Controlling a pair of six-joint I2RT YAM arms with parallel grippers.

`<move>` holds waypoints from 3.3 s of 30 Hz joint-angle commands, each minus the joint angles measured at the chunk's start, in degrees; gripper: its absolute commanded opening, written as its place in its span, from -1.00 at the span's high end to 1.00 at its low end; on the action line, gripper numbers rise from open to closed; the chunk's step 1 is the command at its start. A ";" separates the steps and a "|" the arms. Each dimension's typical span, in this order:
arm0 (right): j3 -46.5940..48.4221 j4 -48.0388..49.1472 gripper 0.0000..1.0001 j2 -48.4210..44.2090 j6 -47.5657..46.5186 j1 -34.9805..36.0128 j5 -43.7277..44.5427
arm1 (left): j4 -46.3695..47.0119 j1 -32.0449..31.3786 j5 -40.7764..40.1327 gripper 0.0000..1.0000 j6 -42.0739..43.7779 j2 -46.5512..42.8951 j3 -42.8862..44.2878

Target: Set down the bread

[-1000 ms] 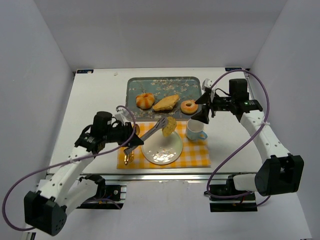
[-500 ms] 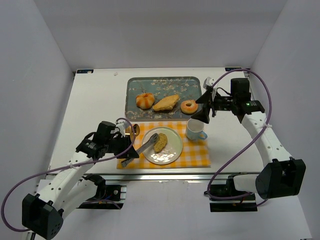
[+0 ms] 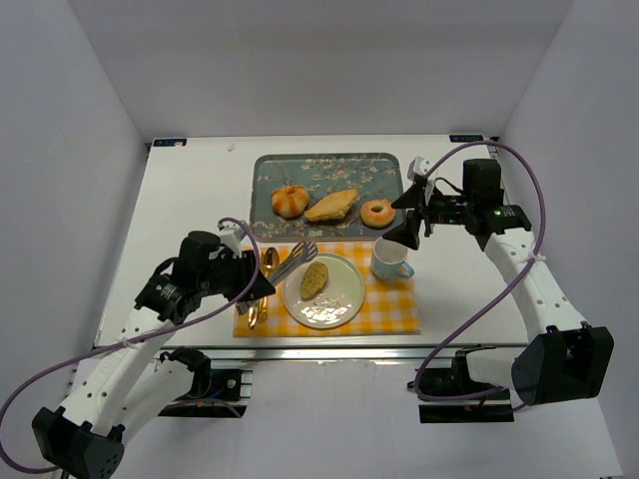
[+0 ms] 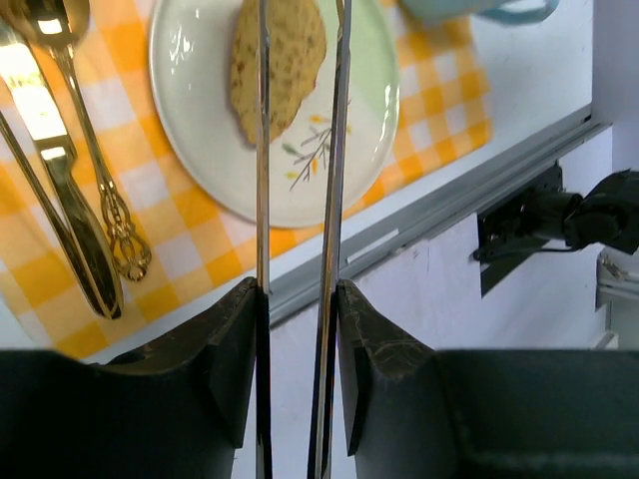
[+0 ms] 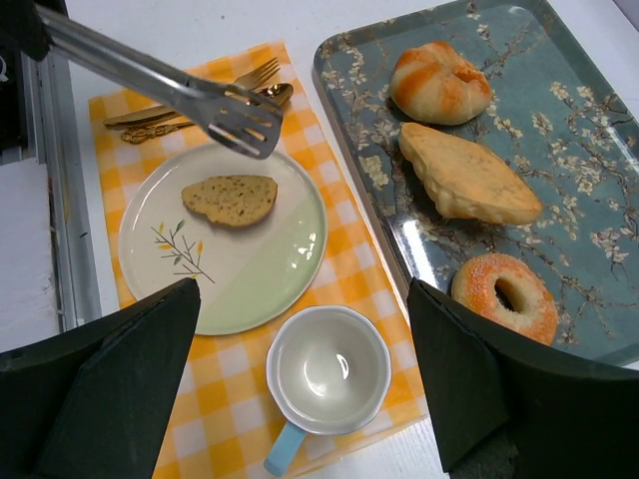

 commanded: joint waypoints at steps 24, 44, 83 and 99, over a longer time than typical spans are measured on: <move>-2.95 1.26 -0.79 -2.60 -1.04 -0.31 2.29 | 15.78 -11.78 -24.33 -0.06 33.48 35.55 23.39; -2.60 1.17 -0.79 -1.90 -1.31 -0.66 1.59 | 21.50 -14.42 -36.56 0.11 37.87 45.58 22.16; -2.33 1.26 -0.79 -1.81 -0.52 -1.19 0.09 | 9.98 -14.34 -2.38 1.00 -1.85 3.22 2.39; -2.95 0.99 -0.79 -2.16 -0.52 -1.19 0.27 | 7.17 -14.42 -5.18 0.33 -4.40 1.65 -2.54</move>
